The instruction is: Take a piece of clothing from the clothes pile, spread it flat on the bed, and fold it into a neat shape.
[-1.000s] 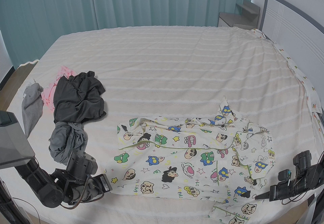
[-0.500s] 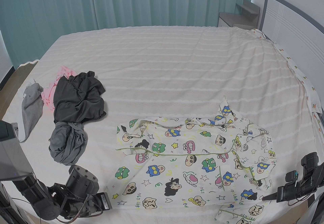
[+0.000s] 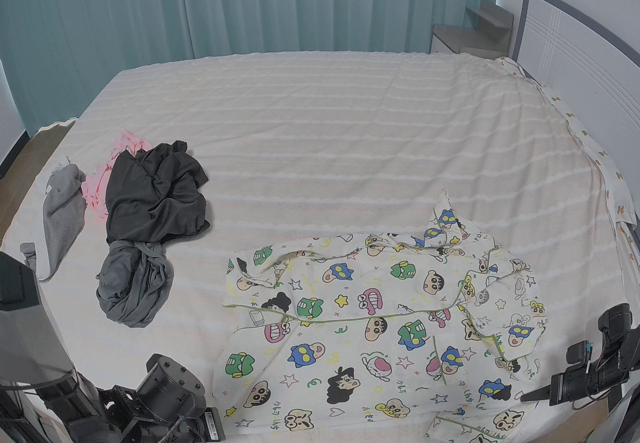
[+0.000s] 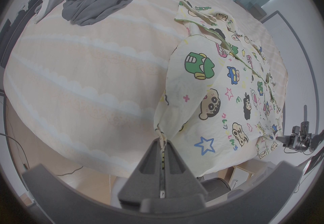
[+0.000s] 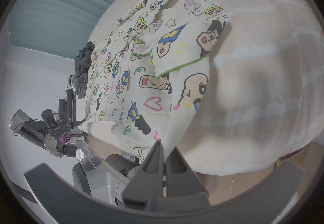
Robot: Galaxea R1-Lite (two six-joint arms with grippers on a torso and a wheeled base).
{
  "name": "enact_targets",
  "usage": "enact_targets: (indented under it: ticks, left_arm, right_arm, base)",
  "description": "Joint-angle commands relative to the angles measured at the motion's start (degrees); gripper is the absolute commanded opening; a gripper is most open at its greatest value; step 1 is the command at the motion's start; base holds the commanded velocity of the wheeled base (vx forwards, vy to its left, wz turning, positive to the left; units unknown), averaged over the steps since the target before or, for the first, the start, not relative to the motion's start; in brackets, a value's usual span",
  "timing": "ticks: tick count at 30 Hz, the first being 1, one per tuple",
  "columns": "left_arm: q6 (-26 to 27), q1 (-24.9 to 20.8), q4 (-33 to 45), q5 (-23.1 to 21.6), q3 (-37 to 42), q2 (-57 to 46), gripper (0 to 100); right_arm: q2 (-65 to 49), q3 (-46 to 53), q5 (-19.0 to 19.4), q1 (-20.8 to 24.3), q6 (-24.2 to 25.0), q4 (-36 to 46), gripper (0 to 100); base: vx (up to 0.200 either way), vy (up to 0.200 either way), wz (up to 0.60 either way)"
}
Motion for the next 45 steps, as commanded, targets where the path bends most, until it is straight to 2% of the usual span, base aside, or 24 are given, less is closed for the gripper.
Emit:
enact_targets:
  ticks: [1, 11, 16, 17, 18, 22, 27, 34, 38, 40, 41, 42, 44, 45]
  left_arm:
    - [-0.2, -0.2, 0.0, 0.0, 0.3, 2.0, 0]
    - [-0.2, -0.7, -0.5, 0.0, 0.6, 2.2, 0]
    - [-0.2, -1.0, -0.5, 0.0, 1.1, 2.2, 0]
    - [-0.3, -1.0, -0.5, 0.0, 1.0, 2.2, 100]
    - [-0.4, -1.0, -0.6, 0.0, 0.8, 2.2, 100]
    - [-3.3, -1.0, -0.8, 0.6, 0.5, 2.0, 100]
    - [-3.5, -1.0, -1.4, 0.7, 2.0, 1.8, 100]
    - [-3.1, -0.6, -6.7, 4.3, 2.3, -3.4, 100]
    - [-2.8, -0.3, -7.7, 5.1, 0.4, -7.5, 100]
    - [-2.6, 0.2, -7.3, 6.3, -2.7, -9.2, 100]
    - [-2.6, 0.2, -7.3, 6.4, -2.9, -9.2, 100]
    - [-2.6, 0.3, -7.3, 7.5, -4.4, -8.9, 100]
    - [-2.6, -0.1, -7.4, 9.4, -5.6, -8.7, 100]
    - [-2.6, -0.1, -7.4, 9.6, -5.8, -8.7, 100]
  right_arm:
    - [-0.1, 1.0, 0.0, -1.2, -0.5, 0.2, 0]
    - [-0.3, 1.0, -0.5, -2.3, -3.3, 3.8, 0]
    - [-0.3, 1.0, -0.5, -3.8, -6.4, 6.3, 0]
    - [-0.3, 1.0, -0.5, -4.0, -6.7, 6.6, 0]
    - [-0.3, 1.0, -0.5, -4.1, -6.8, 6.6, 100]
    - [-0.4, 1.0, -0.5, -4.6, -6.7, 6.2, 100]
    - [-2.5, 1.0, -0.5, -7.0, -6.8, 6.3, 100]
    - [-13.7, 1.0, 0.4, -9.5, -6.4, 6.3, 100]
    - [-21.3, -1.1, 3.1, -9.2, -4.6, 6.7, 100]
    - [-26.8, -4.1, 4.8, -7.7, 0.1, 7.0, 100]
    - [-27.2, -4.4, 4.9, -7.4, 0.8, 7.0, 100]
    - [-29.2, -6.9, 5.0, -4.5, 5.8, 7.1, 100]
    - [-30.3, -9.2, 4.8, -0.3, 12.6, 7.0, 100]
    - [-30.5, -9.5, 4.7, 0.4, 13.6, 7.0, 100]
  base:
    - [0.000, 0.000, 0.00]
    - [0.000, 0.000, 0.00]
    - [0.000, 0.000, 0.00]
    - [0.000, 0.000, 0.00]
    - [0.000, 0.000, 0.00]
    - [0.000, 0.000, 0.00]
    - [0.000, 0.000, 0.00]
    - [0.000, 0.000, 0.00]
    - [0.000, 0.000, 0.00]
    - [0.000, 0.000, 0.00]
    - [0.000, 0.000, 0.00]
    - [0.000, 0.000, 0.00]
    - [0.000, 0.000, 0.00]
    - [0.000, 0.000, 0.00]
